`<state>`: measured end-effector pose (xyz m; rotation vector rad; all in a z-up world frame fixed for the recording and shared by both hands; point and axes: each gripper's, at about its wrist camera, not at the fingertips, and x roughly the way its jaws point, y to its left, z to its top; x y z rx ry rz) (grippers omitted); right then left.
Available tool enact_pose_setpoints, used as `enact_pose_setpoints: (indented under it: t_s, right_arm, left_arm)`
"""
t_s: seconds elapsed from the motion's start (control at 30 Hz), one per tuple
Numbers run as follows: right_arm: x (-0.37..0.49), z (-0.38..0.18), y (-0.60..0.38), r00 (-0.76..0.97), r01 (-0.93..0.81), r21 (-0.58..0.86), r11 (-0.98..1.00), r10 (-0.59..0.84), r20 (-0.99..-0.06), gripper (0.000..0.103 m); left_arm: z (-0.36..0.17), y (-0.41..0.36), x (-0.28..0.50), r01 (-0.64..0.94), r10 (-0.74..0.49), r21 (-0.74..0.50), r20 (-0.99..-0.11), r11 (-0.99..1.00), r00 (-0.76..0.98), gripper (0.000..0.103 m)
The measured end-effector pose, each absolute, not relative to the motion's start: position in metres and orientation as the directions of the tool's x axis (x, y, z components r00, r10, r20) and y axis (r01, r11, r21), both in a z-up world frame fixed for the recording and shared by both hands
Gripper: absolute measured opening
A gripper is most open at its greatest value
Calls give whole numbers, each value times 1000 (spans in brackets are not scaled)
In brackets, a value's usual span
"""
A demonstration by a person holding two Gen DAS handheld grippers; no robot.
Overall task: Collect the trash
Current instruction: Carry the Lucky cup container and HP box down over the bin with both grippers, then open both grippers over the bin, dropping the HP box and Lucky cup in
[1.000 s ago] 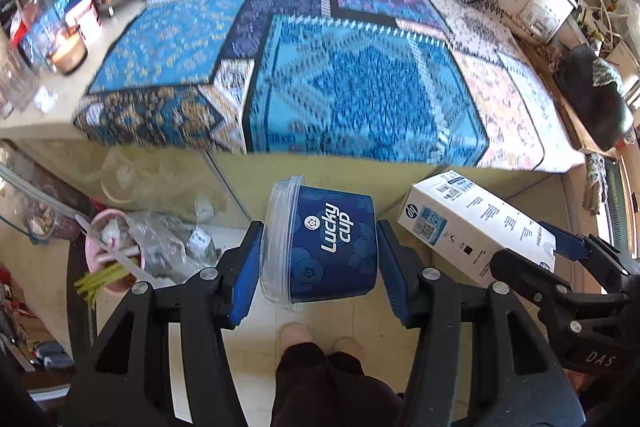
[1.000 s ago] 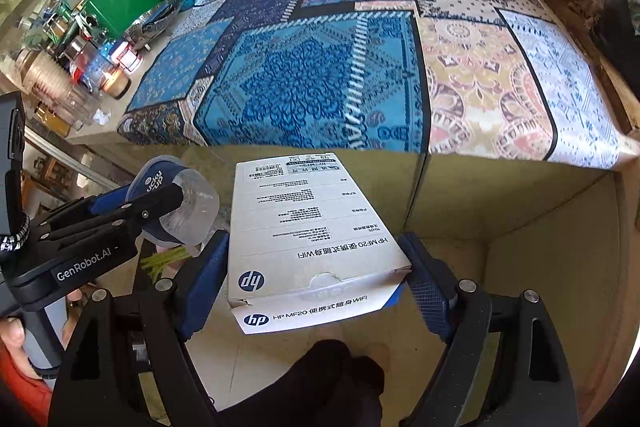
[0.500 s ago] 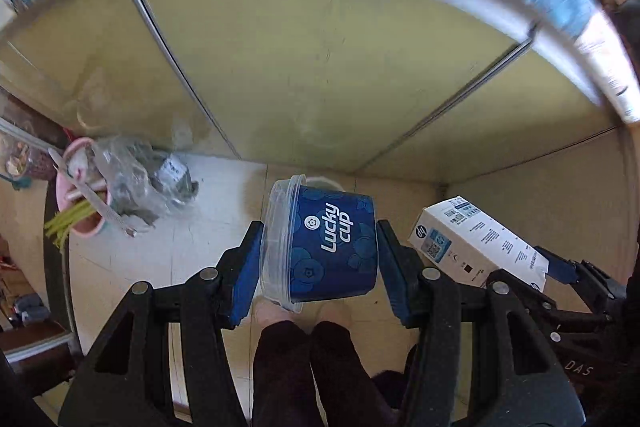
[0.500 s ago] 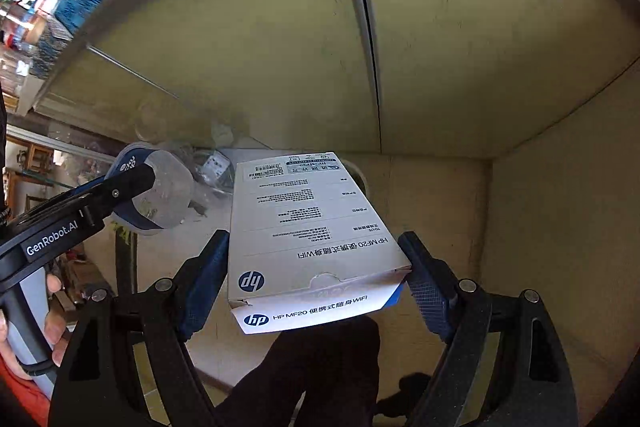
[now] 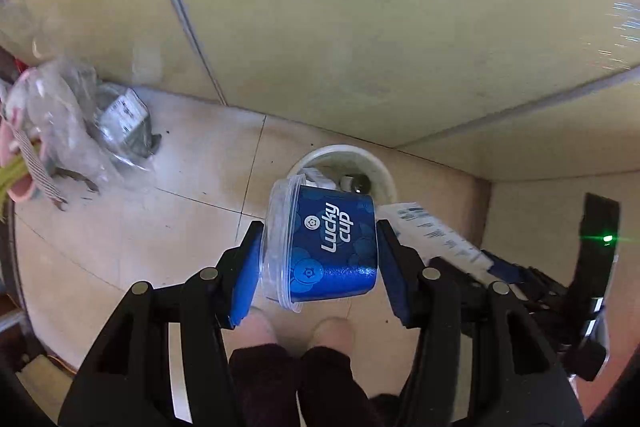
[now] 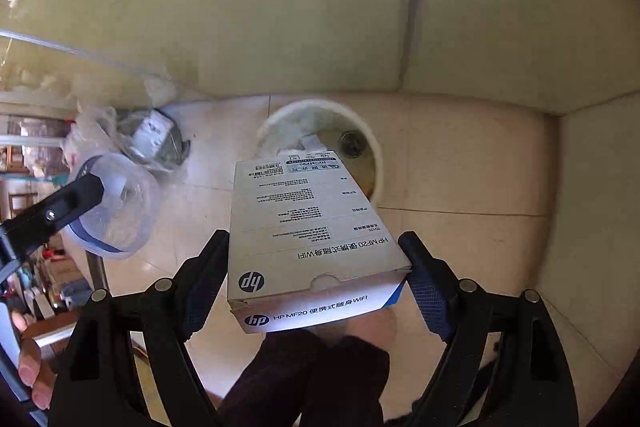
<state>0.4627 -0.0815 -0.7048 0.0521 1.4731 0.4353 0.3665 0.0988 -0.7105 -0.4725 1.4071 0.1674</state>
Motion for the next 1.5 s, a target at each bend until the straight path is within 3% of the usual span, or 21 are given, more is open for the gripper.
enact_pose_setpoints:
  t_s: [0.33, 0.57, 0.93, 1.27, 1.5]
  right_arm:
    - [468, -778, -56, -11, -337, 263, 904, 276, -961, 82]
    - [462, -767, -70, 61, -356, 212, 910, 249, -967, 82]
    - [459, -736, -113, 127, -281, 255, 925, 299, -946, 82]
    - [451, -687, -115, 160, -246, 297, 923, 341, -926, 82]
    - [436, -596, -121, 189, -234, 308, 922, 353, -916, 82]
  left_arm:
    - [-797, 108, 376, -400, -168, -215, -974, 891, 149, 54]
    - [-815, 98, 385, -387, -188, -227, -973, 894, 135, 54]
    - [-856, 72, 406, -375, -282, -281, -958, 884, 53, 54]
    - [-813, 64, 388, -338, -219, -210, -976, 917, 13, 54]
    - [-698, 79, 361, -345, -167, -175, -985, 922, 51, 54]
